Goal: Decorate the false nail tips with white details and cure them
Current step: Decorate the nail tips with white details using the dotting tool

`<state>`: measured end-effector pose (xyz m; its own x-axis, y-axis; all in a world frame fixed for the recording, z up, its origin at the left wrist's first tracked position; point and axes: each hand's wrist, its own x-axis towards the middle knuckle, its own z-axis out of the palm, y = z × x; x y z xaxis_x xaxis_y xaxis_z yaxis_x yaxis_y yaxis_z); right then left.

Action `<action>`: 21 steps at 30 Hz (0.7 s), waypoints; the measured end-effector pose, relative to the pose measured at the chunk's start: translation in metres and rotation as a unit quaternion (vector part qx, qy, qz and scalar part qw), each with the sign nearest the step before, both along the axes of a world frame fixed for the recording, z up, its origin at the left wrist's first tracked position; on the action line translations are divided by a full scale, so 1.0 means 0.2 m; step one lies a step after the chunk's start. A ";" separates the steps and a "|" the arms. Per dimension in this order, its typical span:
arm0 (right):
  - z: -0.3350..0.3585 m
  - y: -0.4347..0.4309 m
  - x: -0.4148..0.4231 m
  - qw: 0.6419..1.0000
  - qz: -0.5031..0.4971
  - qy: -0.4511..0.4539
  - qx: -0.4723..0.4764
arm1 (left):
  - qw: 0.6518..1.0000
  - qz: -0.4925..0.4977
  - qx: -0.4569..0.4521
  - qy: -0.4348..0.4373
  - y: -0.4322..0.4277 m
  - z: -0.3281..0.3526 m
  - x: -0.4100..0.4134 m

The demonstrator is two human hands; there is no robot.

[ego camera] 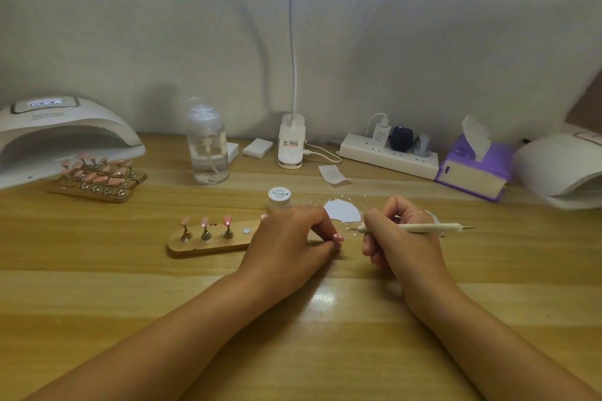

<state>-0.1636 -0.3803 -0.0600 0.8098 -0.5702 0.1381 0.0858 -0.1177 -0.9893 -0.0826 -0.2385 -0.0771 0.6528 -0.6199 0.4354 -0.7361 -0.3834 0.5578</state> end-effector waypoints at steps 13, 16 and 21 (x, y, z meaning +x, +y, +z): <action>0.00 0.01 0.00 0.999 0.030 0.017 -0.010 | 1.000 0.000 -0.001 -0.016 0.00 0.00 0.01; 0.01 -0.01 0.00 0.999 -0.035 -0.028 0.024 | 1.000 -0.005 -0.006 -0.024 0.00 -0.01 0.00; 0.01 -0.06 0.01 0.988 -0.114 -0.057 0.084 | 0.993 -0.031 -0.105 -0.034 0.00 0.04 -0.03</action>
<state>-0.1615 -0.3920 -0.0579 0.6418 -0.7592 0.1087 0.1884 0.0187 -0.9819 -0.0878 -0.2380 -0.0687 0.5803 -0.5493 0.6013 -0.7939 -0.2168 0.5681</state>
